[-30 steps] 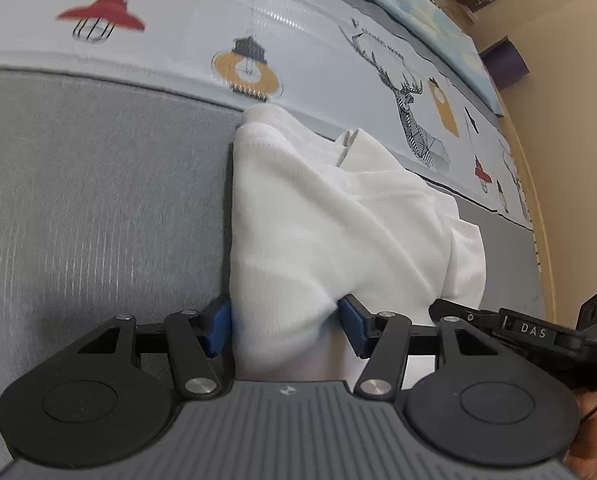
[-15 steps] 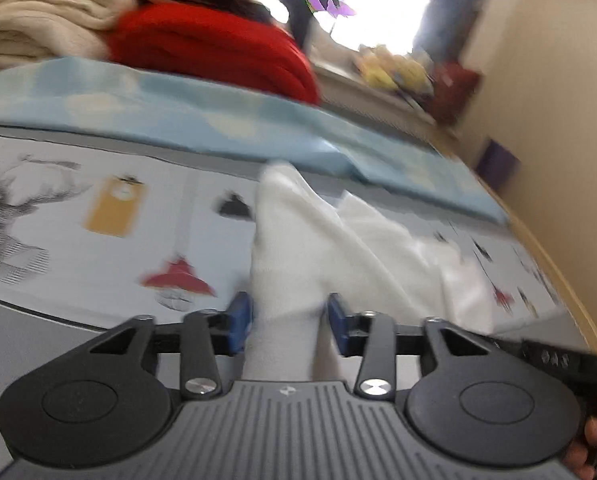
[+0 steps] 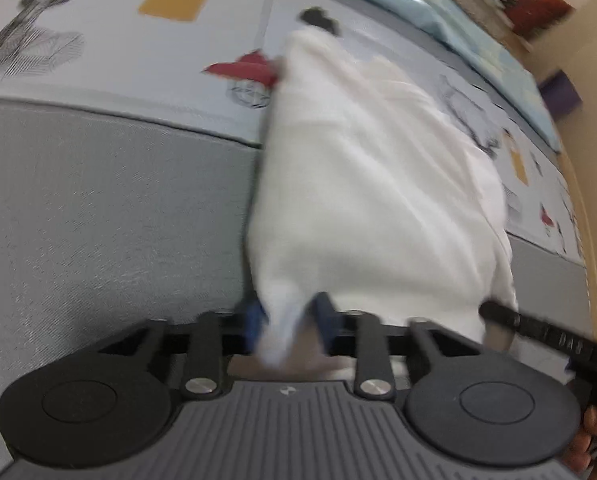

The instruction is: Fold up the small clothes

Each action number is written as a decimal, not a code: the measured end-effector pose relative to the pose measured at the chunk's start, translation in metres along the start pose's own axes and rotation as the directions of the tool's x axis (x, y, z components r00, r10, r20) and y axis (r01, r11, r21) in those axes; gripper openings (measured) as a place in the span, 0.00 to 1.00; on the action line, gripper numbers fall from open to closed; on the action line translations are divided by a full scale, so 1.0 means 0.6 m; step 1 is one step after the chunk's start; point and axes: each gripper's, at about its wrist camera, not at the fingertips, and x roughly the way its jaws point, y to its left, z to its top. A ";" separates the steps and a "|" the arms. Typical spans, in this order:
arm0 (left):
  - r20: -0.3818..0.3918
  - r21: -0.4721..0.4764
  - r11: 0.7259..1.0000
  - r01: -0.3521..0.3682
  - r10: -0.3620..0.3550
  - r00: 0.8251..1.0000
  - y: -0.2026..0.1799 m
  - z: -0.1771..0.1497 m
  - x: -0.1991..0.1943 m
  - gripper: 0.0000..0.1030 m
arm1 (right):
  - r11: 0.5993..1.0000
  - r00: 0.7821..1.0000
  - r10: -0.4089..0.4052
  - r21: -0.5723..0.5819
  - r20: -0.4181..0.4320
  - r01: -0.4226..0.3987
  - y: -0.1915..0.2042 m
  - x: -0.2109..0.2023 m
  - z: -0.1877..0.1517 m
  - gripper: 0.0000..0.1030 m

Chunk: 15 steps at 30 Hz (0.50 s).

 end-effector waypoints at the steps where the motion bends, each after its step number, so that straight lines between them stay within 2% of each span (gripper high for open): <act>1: -0.001 0.021 1.000 0.015 -0.015 1.000 -0.005 -0.002 -0.004 0.20 | 1.000 1.000 0.003 -0.005 0.028 -0.003 0.003 -0.008 0.001 0.08; 3: -0.008 0.041 0.999 0.023 -0.023 1.000 -0.007 -0.008 -0.006 0.20 | 0.998 0.996 -0.036 -0.043 0.084 0.040 0.008 -0.023 0.001 0.08; 4: -0.016 0.048 0.999 0.006 -0.006 1.000 -0.006 -0.012 -0.004 0.20 | 0.998 0.995 -0.046 -0.032 0.084 0.049 0.003 -0.022 0.004 0.08; 5: -0.025 0.052 0.999 -0.016 0.017 1.000 -0.003 -0.016 -0.002 0.20 | 0.999 0.997 -0.044 -0.002 0.069 0.045 -0.004 -0.020 0.005 0.09; 7: -0.030 0.064 0.996 -0.061 0.063 0.998 0.003 -0.021 -0.001 0.31 | 0.999 0.999 -0.037 0.029 0.039 0.036 -0.014 -0.017 0.007 0.17; 9: -0.027 0.086 0.994 -0.072 0.075 0.997 0.001 -0.023 -0.005 0.31 | 0.998 0.998 -0.058 0.016 -0.022 0.058 -0.017 -0.007 0.003 0.29; 10: -0.029 0.101 0.992 -0.081 0.084 0.996 0.001 -0.026 -0.006 0.31 | 0.997 0.995 -0.081 -0.002 -0.056 0.081 -0.017 0.001 0.000 0.32; 12: -0.029 0.132 0.985 -0.109 0.114 0.993 -0.004 -0.035 -0.009 0.33 | 0.993 0.988 -0.116 -0.040 -0.102 0.112 -0.020 0.005 -0.010 0.32; 14: -0.020 0.164 0.975 -0.149 0.155 0.988 -0.012 -0.042 -0.018 0.37 | 0.992 0.987 -0.123 -0.037 -0.103 0.120 -0.024 -0.007 -0.011 0.32; 15: -0.012 0.181 0.968 -0.174 0.179 0.984 -0.017 -0.048 -0.027 0.44 | 0.991 0.986 -0.137 -0.027 -0.100 0.135 -0.028 -0.015 -0.012 0.33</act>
